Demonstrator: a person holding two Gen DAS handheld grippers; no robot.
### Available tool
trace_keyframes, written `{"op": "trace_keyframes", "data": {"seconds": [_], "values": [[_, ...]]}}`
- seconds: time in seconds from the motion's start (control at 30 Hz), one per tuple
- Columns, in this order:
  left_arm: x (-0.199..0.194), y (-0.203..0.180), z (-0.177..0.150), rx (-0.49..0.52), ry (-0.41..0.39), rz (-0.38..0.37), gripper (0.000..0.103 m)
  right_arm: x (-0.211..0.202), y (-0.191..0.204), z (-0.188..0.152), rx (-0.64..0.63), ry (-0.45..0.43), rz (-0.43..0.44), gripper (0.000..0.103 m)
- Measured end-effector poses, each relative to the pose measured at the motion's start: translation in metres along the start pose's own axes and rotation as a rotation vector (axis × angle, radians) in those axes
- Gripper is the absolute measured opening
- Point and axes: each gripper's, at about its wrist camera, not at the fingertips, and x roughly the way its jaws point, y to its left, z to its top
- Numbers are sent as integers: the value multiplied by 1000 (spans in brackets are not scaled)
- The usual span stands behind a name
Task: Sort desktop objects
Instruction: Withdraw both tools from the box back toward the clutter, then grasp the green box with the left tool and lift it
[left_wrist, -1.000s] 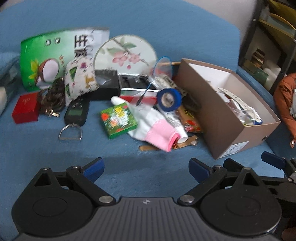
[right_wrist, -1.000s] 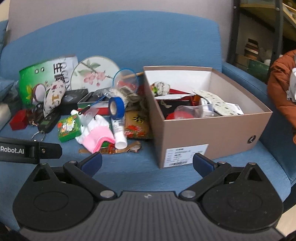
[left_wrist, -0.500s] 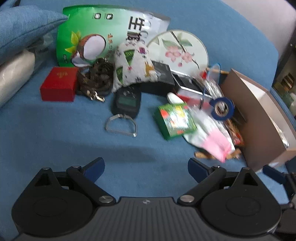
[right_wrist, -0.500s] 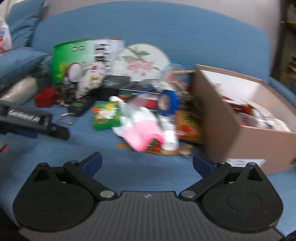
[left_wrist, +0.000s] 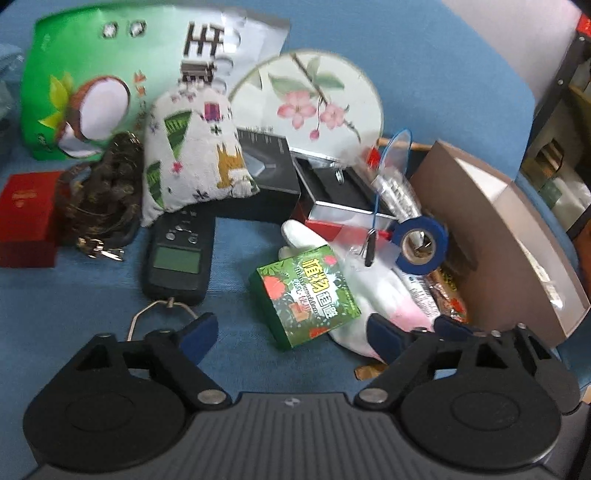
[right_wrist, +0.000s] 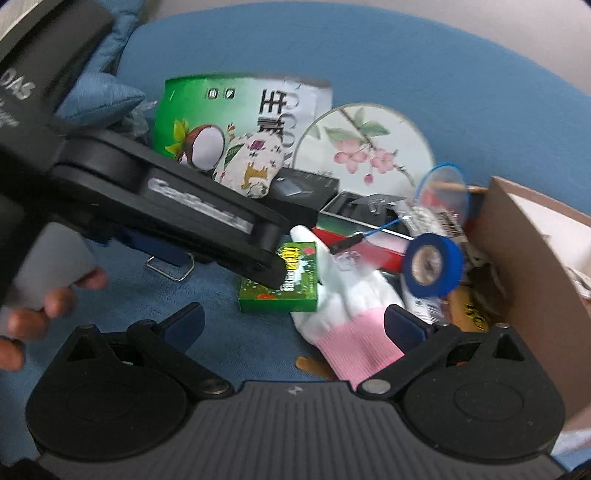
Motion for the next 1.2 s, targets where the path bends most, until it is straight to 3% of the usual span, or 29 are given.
{"op": "trace_keyframes", "data": {"seconds": [0.03, 0.13, 0.4, 0.53, 0.6, 0.67, 0.9, 1.2], "values": [[3, 2, 2, 0, 5, -6, 88, 5, 1, 0, -6, 7, 10, 100], [13, 7, 7, -8, 17, -8, 88, 20, 4, 1, -27, 37, 40, 85], [32, 12, 19, 23, 44, -23, 83, 52, 10, 9, -44, 53, 47, 79], [34, 8, 19, 56, 54, -12, 79, 59, 7, 7, -17, 74, 43, 60], [34, 8, 18, 56, 53, -29, 74, 58, 5, 5, -1, 73, 49, 59], [33, 6, 15, 34, 63, -68, 57, 55, 4, 3, 13, 78, 53, 59], [17, -15, -13, 33, 73, -88, 54, 30, 2, -10, 36, 89, 55, 58], [-24, -58, -28, 87, 38, -135, 48, -40, -14, -30, 132, 26, 21, 58]]}}
